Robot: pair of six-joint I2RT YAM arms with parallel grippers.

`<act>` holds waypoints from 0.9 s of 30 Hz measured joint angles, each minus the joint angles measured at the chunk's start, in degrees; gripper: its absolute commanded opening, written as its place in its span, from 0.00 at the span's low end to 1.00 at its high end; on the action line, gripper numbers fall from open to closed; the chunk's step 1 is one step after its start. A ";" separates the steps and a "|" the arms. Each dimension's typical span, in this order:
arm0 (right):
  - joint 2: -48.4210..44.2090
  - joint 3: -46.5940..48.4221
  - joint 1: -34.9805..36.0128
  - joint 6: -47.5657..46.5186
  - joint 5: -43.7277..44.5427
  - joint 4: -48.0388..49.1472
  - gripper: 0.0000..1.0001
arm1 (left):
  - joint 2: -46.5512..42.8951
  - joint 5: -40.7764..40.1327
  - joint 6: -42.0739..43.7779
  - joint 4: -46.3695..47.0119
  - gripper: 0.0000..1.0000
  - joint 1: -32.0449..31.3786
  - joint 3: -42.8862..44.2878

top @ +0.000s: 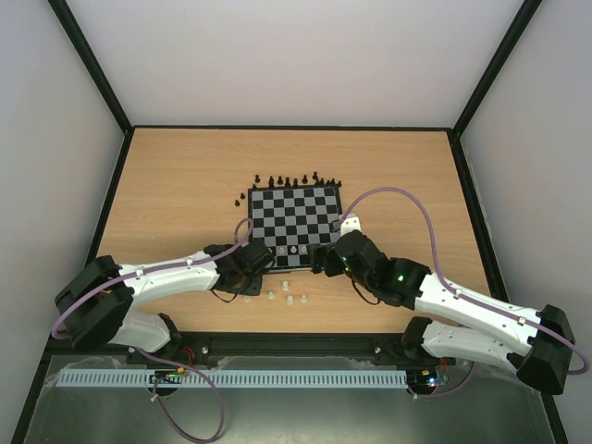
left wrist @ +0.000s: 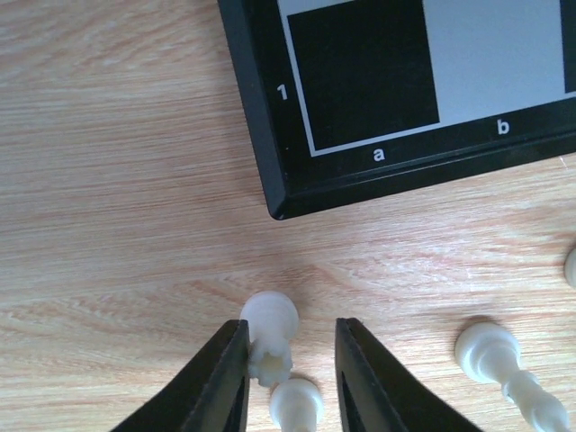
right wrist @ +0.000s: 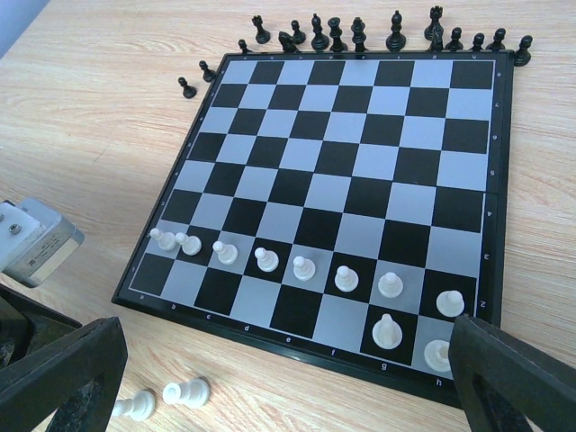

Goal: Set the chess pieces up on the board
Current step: Pick up the chess piece at the center of the board.

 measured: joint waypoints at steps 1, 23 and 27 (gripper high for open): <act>0.00 0.00 0.00 0.00 -0.02 0.00 0.99 | 0.00 -0.04 -0.09 0.04 0.24 0.00 0.00; 0.76 0.00 0.00 0.00 -0.28 0.66 0.99 | -1.11 -1.33 1.14 -5.46 0.12 -0.02 5.97; 0.76 -0.02 0.00 0.00 -0.20 0.74 0.98 | -0.26 -2.23 2.95 -6.03 0.12 0.04 9.97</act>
